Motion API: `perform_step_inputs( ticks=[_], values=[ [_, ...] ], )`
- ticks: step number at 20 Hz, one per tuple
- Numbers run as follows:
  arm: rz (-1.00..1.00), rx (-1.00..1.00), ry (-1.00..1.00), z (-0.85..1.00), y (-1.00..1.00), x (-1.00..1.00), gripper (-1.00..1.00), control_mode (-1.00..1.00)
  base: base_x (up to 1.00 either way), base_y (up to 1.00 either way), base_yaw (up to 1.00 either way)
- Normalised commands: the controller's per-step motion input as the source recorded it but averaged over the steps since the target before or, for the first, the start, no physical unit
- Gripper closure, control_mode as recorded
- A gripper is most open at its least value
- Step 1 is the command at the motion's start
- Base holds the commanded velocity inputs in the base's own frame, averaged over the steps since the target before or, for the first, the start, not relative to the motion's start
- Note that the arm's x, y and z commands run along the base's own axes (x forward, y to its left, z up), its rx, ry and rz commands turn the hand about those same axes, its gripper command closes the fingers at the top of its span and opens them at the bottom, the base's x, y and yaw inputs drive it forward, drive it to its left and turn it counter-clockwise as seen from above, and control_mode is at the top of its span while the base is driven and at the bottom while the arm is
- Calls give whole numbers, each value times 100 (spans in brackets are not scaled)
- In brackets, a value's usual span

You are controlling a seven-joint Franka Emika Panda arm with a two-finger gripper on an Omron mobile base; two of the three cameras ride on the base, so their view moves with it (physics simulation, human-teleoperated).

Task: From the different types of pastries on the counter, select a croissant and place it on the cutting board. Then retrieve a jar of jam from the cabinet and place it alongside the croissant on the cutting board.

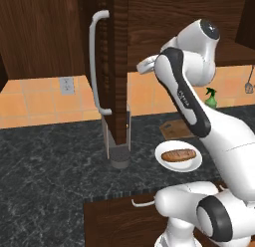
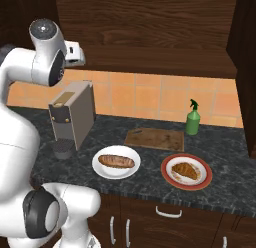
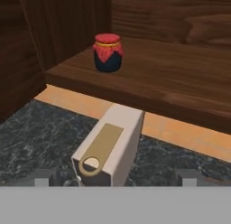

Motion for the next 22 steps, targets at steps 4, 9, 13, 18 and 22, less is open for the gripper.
perform_step_inputs(
  ticks=[4,9,13,18,22],
  values=[
    [6,-9,2,14,28,36,-100,-100,0,0,0],
    [0,-12,-3,32,51,87,-100,-100,0,0,0],
    [1,-4,0,1,44,22,-100,-100,0,0,0],
    [0,0,9,-24,1,10,-100,-100,0,0,0],
    [0,-3,0,41,17,89,-100,-100,0,0,0]
  ],
)
